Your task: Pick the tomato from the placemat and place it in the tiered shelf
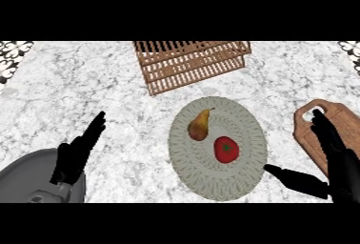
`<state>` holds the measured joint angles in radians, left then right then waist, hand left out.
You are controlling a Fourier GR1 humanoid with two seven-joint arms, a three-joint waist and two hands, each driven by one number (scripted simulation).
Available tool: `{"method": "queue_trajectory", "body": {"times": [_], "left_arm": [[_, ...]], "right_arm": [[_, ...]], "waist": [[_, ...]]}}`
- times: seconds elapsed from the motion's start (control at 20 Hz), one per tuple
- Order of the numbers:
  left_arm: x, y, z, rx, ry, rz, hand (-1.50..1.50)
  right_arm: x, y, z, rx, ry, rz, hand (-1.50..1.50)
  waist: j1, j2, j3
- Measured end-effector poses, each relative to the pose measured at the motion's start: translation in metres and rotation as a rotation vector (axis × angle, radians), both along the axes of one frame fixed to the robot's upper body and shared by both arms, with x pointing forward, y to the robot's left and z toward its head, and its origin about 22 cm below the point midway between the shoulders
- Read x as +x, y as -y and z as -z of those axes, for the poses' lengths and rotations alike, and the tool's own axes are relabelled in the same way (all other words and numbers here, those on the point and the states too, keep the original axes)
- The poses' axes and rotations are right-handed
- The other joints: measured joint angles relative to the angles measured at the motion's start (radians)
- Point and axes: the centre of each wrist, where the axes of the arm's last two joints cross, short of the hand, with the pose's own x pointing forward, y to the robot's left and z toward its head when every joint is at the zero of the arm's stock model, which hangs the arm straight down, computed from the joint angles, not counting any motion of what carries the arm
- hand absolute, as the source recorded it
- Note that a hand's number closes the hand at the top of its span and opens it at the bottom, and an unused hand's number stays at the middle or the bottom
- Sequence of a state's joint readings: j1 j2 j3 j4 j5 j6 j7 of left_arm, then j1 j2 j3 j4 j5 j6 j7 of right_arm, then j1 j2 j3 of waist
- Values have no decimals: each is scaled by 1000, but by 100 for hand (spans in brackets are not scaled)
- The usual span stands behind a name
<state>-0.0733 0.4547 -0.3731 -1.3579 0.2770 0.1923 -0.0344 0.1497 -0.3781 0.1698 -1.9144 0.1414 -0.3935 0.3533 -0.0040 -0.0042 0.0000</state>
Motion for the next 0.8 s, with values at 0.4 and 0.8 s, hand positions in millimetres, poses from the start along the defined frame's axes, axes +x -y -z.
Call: {"method": "queue_trajectory", "body": {"times": [0.4, 0.8], "left_arm": [[4, 4, -2, 10, -1, 28, 0], [6, 10, -3, 16, 1, 54, 0]], "right_arm": [[5, -18, -38, -324, -322, -120, -150], [29, -53, -56, -691, -479, -69, -150]], "waist": [[22, 3, -5], [48, 6, -6]]}}
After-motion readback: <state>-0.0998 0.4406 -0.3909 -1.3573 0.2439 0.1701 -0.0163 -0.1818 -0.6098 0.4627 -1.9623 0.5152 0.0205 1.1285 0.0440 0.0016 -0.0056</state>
